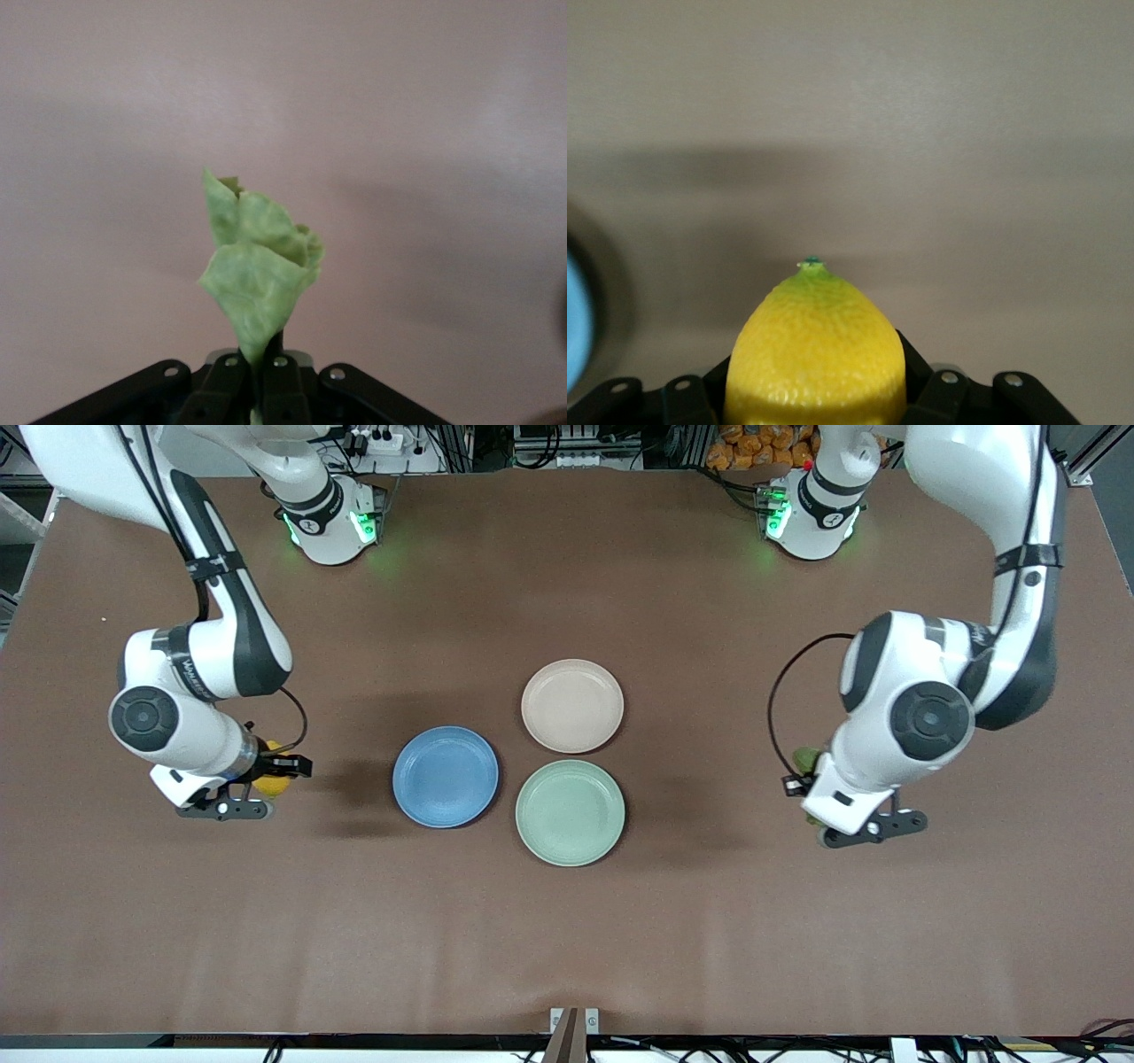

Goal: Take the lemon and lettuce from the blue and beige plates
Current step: 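Lower the lettuce to the table and open the left gripper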

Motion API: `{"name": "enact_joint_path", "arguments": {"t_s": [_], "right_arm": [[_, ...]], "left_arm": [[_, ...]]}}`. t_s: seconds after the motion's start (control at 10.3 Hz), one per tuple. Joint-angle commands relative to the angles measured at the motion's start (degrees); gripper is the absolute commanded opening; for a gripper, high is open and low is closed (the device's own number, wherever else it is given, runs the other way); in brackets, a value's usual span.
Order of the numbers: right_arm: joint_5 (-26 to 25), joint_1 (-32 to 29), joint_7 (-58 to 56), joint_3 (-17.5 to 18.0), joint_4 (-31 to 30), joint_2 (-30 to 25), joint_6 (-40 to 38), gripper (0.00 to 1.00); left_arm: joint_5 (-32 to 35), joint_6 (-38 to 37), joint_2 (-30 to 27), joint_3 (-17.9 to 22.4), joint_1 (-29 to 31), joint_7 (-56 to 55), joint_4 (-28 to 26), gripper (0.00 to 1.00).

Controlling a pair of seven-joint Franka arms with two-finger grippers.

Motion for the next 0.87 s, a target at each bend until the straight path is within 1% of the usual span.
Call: {"name": "enact_joint_path", "arguments": {"t_s": [0.0,0.1,0.19,0.29,0.49,0.58,0.68,0.78], "right_arm": [[2.3,-0.8,-6.9,-1.5,-6.0,-2.1,6.0,0.46],[2.4,-0.9,-9.6,-1.8,-7.5,-1.9,8.5,0.46],[2.6,-1.2,-11.7,-2.1,-9.7,-1.9,11.4,0.46],[2.6,-1.6,-12.7,-2.2,-11.5,-1.9,13.8,0.46],[2.7,-2.1,-13.2,-2.4,-12.7,-1.6,14.8,0.46],[2.7,-3.2,-13.2,-2.4,-13.1,-1.5,15.0,0.46],[2.7,-3.5,-13.1,-2.4,-13.4,-1.1,16.0,0.46],[2.7,-3.6,-13.2,-2.4,-14.0,-0.3,17.4,0.46]], "left_arm": [[1.0,1.4,1.7,-0.7,2.7,4.6,0.0,0.0],[1.0,2.1,2.5,-0.7,2.7,5.2,0.0,0.23],[1.1,2.3,3.2,-0.7,2.6,5.2,0.0,0.75],[0.9,3.6,3.2,-0.7,2.6,5.2,0.0,1.0],[-0.6,5.0,2.9,-1.1,2.8,5.2,0.0,1.0],[-1.8,7.4,2.5,-1.3,2.4,5.2,-0.6,1.0],[-1.8,7.4,1.6,-1.4,2.0,5.3,-1.1,1.0],[-1.8,7.7,-0.3,-2.0,2.3,5.5,-3.5,1.0]]}}
